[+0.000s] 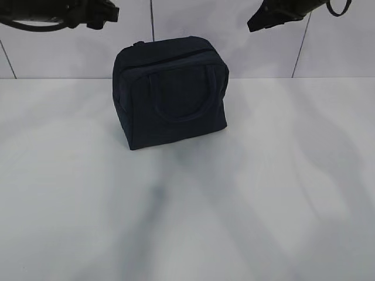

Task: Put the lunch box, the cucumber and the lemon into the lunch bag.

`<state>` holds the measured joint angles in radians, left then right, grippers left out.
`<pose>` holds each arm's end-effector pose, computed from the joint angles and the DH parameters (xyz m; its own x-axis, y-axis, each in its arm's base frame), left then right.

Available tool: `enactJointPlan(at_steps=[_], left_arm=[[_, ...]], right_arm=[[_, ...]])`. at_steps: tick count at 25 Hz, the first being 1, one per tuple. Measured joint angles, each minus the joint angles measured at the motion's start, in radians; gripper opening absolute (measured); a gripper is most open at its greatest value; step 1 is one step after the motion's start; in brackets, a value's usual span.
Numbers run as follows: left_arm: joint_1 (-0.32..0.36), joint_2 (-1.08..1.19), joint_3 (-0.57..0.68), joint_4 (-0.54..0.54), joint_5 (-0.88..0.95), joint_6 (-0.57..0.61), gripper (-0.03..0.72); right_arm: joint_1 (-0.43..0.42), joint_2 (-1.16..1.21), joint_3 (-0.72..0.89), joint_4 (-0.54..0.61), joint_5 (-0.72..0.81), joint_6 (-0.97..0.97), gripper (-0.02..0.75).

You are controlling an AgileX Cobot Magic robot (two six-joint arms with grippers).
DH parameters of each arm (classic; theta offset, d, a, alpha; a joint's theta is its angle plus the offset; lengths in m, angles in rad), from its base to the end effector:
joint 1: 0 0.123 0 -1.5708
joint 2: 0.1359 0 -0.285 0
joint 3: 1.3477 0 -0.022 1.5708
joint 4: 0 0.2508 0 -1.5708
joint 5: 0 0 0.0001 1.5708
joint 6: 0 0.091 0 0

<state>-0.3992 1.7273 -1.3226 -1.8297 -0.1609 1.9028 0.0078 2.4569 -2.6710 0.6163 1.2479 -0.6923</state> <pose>0.3846 -0.1470 0.3069 -0.3055 0.2037 -0.9302 0.2724 0.9547 0.1196 0.5241 0.0540 0.3084 -0.5255 -0.3838 -0.7593 -0.6668 0.7401 0.0874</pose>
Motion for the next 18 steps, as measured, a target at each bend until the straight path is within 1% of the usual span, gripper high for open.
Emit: enactJointPlan(at_steps=[3,6,8,11,12,13,14,17,18], left_arm=[[0.000,-0.030,0.000,0.000,0.079,-0.104,0.445],[0.004,-0.051,0.000,0.002,0.213,-0.213,0.445],[0.020,-0.067,0.000,0.006,0.357,-0.294,0.445],[0.049,-0.079,0.000,0.022,0.594,-0.337,0.433],[0.061,-0.082,0.000,0.058,0.676,-0.339,0.427],[0.072,-0.088,0.000,0.115,0.745,-0.341,0.419],[0.083,-0.100,0.000,0.194,0.797,-0.344,0.412],[0.099,-0.147,0.000,0.454,0.820,-0.347,0.393],[0.102,-0.172,0.000,0.562,0.810,-0.347,0.390]], right_arm=[[0.000,-0.028,0.018,-0.006,0.002,0.022,0.434],[0.000,-0.060,0.031,-0.023,0.003,0.043,0.434],[0.000,-0.099,0.057,-0.026,0.004,0.047,0.434],[0.000,-0.163,0.111,-0.026,0.004,0.049,0.434],[0.000,-0.184,0.130,-0.027,0.004,0.049,0.434],[0.000,-0.203,0.150,-0.029,0.004,0.049,0.434],[0.000,-0.220,0.167,-0.029,0.004,0.049,0.434],[0.000,-0.279,0.225,-0.035,0.006,0.051,0.434],[0.000,-0.296,0.240,-0.037,0.007,0.051,0.434]])
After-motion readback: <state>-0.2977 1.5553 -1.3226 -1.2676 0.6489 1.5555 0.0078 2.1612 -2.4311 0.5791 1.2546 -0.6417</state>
